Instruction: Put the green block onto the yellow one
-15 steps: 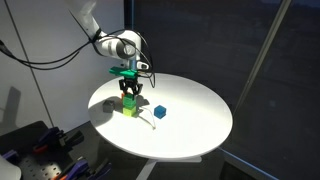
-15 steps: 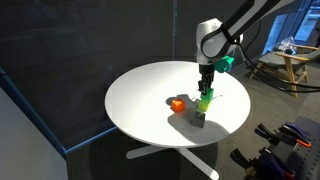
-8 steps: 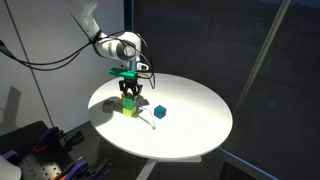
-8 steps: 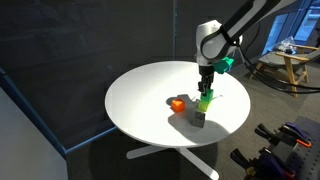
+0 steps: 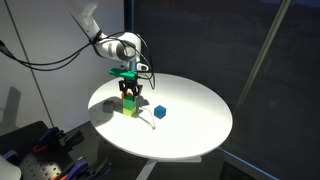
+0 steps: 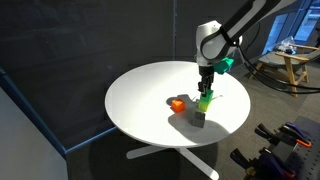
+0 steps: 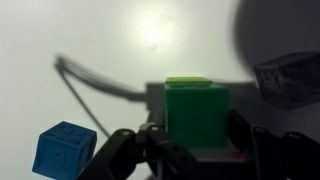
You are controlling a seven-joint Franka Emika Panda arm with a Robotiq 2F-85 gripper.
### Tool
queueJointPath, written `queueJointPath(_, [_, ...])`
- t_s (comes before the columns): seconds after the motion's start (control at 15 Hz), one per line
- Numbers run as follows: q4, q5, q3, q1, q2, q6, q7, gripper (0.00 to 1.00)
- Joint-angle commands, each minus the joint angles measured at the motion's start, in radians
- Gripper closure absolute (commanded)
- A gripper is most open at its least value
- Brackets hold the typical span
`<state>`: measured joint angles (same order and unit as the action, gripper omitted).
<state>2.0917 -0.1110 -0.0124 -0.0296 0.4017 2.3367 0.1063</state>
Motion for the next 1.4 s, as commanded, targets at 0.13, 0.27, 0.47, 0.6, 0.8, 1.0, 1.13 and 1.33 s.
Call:
queueJointPath(0.13, [-0.015,-0.018,0.004,-0.003,0.003,0.002,-0.013,0.00])
queueJointPath(0.27, [-0.010,-0.018,0.004,-0.003,-0.006,-0.002,-0.012,0.00])
queueJointPath(0.47, [-0.001,-0.013,0.004,-0.002,-0.029,-0.013,-0.014,0.00])
queueJointPath(0.6, [0.010,-0.005,0.001,0.001,-0.053,-0.021,-0.011,0.00])
queueJointPath(0.8, [0.028,0.001,0.001,0.002,-0.097,-0.031,-0.022,0.00])
queueJointPath(1.0, [0.056,0.002,0.005,-0.001,-0.155,-0.053,-0.054,0.00])
queueJointPath(1.13, [0.067,0.001,0.010,-0.005,-0.190,-0.088,-0.103,0.00])
queueJointPath(1.33, [0.097,0.006,0.014,-0.002,-0.248,-0.126,-0.169,0.00])
